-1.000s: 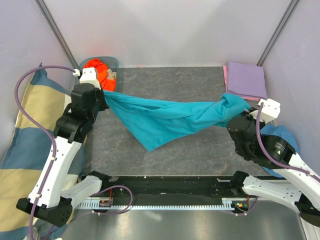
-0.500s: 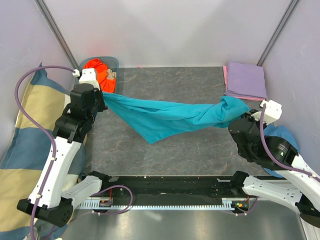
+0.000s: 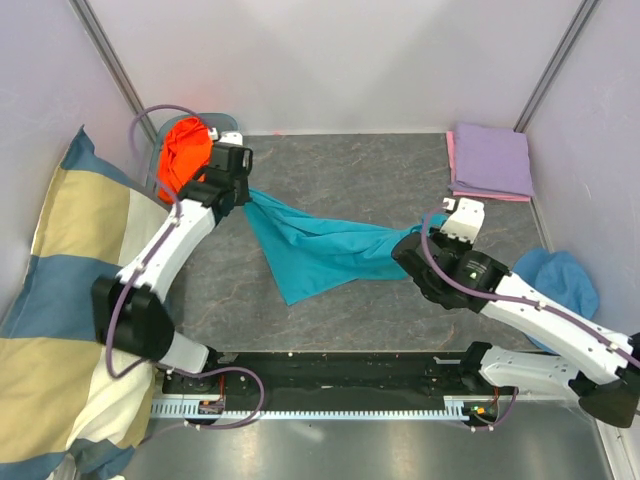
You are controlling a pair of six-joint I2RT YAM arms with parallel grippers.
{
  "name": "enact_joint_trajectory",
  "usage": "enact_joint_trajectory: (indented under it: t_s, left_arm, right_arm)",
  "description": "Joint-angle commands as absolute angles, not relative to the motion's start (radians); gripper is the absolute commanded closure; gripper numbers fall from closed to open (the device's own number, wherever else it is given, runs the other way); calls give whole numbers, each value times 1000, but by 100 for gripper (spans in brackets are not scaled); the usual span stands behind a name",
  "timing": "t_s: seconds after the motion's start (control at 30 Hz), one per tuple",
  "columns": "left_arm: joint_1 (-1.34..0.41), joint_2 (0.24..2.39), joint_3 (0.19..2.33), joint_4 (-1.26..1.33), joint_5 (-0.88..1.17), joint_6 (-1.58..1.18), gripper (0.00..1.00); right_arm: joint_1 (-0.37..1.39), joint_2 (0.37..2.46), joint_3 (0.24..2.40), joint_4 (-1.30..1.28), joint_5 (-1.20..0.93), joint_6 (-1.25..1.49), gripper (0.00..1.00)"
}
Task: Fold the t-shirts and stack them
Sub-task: Flatten out the tshirt
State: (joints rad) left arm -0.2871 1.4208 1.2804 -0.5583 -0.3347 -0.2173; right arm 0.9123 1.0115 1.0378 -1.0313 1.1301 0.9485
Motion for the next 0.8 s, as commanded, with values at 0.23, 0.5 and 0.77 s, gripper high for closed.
enact_joint_trajectory:
  t_s: [0.23,0.5,0.77]
  left_arm:
    - [-282,1811,1526,-368,-348,-328,57]
    - [-331,1522,1221,-364,-236,-497,0]
    - [-684,1162,706,-302,-324,-742,0]
  right_arm:
    - [896,1127,1043,-878,1154,927,100]
    - [894,1141,1022,-830,1123,914,100]
    - [894,1166,1022,-798,1071,902,100]
